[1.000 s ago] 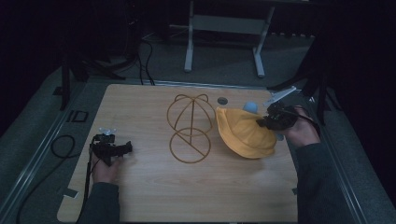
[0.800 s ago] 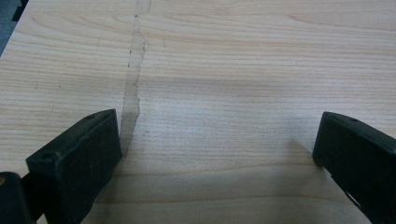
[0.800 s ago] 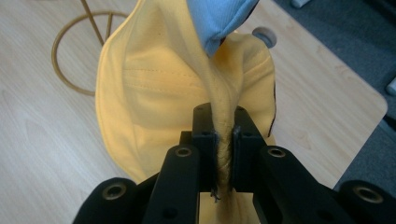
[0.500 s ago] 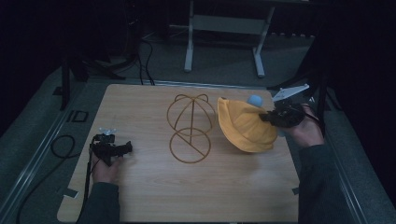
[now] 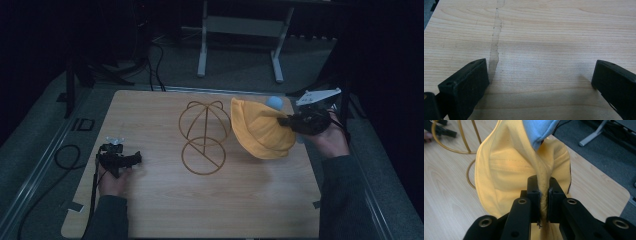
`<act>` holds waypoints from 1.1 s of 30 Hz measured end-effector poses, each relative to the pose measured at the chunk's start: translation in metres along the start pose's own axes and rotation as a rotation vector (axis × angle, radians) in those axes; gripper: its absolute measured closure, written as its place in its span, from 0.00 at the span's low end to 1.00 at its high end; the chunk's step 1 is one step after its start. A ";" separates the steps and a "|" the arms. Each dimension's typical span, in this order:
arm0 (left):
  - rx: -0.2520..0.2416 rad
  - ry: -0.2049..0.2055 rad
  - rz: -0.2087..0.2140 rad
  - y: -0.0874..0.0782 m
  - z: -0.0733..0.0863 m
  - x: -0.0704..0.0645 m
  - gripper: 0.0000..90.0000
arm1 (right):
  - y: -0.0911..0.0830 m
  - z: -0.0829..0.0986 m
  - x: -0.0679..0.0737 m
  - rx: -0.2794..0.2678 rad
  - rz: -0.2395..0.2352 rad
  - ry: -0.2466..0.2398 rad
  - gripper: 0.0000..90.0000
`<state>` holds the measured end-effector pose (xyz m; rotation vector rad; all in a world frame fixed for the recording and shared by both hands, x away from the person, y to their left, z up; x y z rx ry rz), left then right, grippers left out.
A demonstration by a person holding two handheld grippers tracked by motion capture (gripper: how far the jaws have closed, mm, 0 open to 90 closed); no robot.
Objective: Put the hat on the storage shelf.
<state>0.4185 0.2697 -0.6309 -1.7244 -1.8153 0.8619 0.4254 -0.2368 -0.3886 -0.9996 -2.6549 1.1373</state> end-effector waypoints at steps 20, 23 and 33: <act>0.000 0.000 0.000 0.000 0.000 0.000 0.01 | -0.010 -0.029 0.008 -0.122 -0.049 0.005 0.93; 0.001 0.000 0.000 0.000 0.000 0.000 0.01 | -0.008 -0.033 0.009 -0.121 -0.049 -0.002 0.93; 0.001 0.001 0.000 0.000 0.000 0.000 0.01 | -0.007 -0.047 0.014 -0.145 -0.056 -0.013 0.93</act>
Point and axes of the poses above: each handheld gripper's, and its own axes: y roughly forward along the jaws, z roughly out of its underside, x roughly to its left, the point moved 9 cm from there along y, roughly forward along the jaws, and after that the axes turned 6 degrees about -y, right-handed, at the moved point
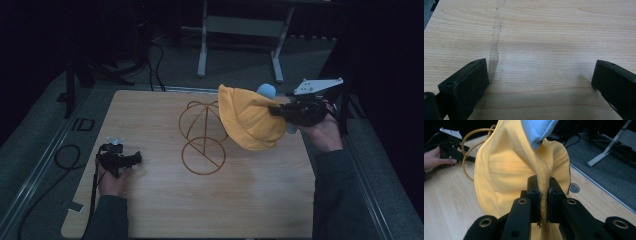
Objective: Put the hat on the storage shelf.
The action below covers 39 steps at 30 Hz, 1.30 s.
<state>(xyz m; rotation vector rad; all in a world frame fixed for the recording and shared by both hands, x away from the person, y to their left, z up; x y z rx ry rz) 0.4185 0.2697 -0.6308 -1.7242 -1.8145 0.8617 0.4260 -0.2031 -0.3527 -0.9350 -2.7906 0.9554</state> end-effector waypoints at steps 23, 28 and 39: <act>0.000 0.000 0.000 0.000 0.000 0.000 0.01 | 0.027 -0.037 0.016 0.011 -0.027 -0.047 0.93; 0.000 0.000 0.000 0.000 0.000 0.000 0.01 | 0.034 -0.045 0.020 0.019 -0.038 -0.059 0.93; 0.000 0.000 0.000 0.000 0.000 0.000 0.01 | 0.049 -0.066 0.033 0.045 -0.056 -0.103 0.93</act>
Point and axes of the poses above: each handheld gripper's, and its own axes: y roughly forward along the jaws, z roughly out of its underside, x roughly to its left, the point moved 9 cm from there along y, roughly forward along the jaws, and after that the axes turned 6 degrees about -y, right-handed, at the moved point
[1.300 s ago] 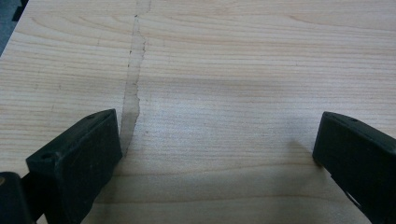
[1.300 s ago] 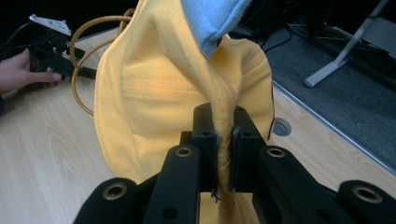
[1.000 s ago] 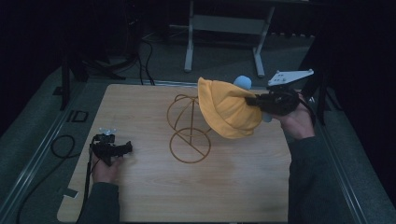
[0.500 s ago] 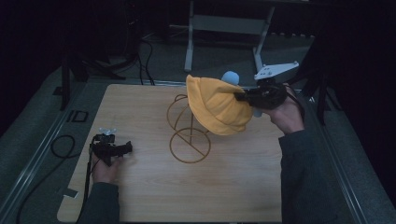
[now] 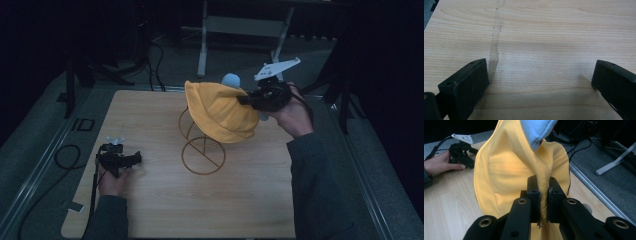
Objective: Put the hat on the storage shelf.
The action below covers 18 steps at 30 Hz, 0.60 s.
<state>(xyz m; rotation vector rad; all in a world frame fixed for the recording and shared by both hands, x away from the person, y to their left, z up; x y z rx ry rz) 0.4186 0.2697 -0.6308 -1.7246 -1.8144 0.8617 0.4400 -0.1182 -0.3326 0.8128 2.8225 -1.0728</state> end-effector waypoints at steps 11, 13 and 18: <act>0.004 0.002 0.000 0.000 0.000 0.000 0.01 | 0.024 -0.022 0.013 0.062 -0.016 -0.054 0.92; 0.002 0.002 0.000 0.000 0.000 0.000 0.01 | 0.028 -0.025 0.015 0.075 -0.011 -0.061 0.92; 0.000 0.001 0.001 0.000 0.000 0.000 0.01 | 0.036 -0.034 0.019 0.087 -0.007 -0.078 0.92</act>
Point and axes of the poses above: each handheld gripper's, and its own axes: y roughly forward along the jaws, z roughly out of its underside, x roughly to its left, the point moved 9 cm from there along y, roughly forward along the jaws, and after that the axes turned 6 degrees about -y, right-handed, at the moved point
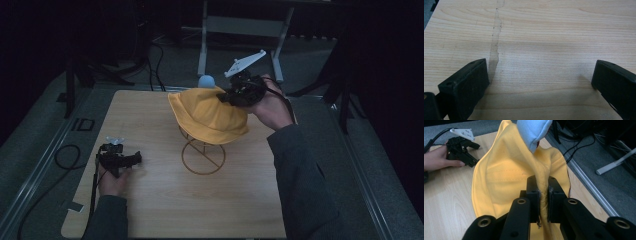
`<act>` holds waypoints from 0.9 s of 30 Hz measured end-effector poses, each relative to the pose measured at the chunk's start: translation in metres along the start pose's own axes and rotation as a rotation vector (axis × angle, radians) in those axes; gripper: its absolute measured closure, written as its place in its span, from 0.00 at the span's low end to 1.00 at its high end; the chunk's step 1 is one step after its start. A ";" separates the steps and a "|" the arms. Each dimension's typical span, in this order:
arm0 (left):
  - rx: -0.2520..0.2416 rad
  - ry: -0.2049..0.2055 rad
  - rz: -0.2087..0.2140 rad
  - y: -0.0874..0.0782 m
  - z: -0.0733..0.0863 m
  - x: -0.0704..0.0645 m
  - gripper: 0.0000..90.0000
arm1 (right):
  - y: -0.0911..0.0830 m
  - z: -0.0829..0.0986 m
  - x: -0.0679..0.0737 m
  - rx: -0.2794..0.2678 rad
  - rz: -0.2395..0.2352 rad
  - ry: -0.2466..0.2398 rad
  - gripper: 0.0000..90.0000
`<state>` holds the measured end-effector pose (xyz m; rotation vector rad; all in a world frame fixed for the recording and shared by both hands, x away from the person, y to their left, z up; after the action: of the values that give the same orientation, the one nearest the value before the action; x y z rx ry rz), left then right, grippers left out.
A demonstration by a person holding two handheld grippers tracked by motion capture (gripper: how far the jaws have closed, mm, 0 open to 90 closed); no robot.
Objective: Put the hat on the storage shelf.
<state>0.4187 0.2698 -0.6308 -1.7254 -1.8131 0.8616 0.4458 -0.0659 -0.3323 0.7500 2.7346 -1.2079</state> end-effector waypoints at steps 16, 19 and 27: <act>-0.001 0.000 0.000 0.000 0.000 0.000 0.01 | 0.034 -0.020 0.024 0.083 -0.057 -0.064 0.87; -0.001 0.000 0.000 0.000 0.000 0.000 0.01 | 0.041 -0.017 0.031 0.124 -0.088 -0.086 0.86; -0.001 0.000 0.000 0.000 0.000 0.000 0.01 | 0.044 -0.016 0.028 0.136 -0.067 -0.081 0.84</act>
<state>0.4188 0.2697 -0.6309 -1.7259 -1.8140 0.8605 0.4435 -0.0185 -0.3578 0.6109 2.6538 -1.4166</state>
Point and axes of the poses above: each handheld gripper's, and its own axes: y roughly forward along the jaws, z roughly out of its underside, x roughly to its left, the point moved 9 cm from there along y, roughly forward along the jaws, and after that the axes turned 6 degrees about -y, right-handed, at the moved point
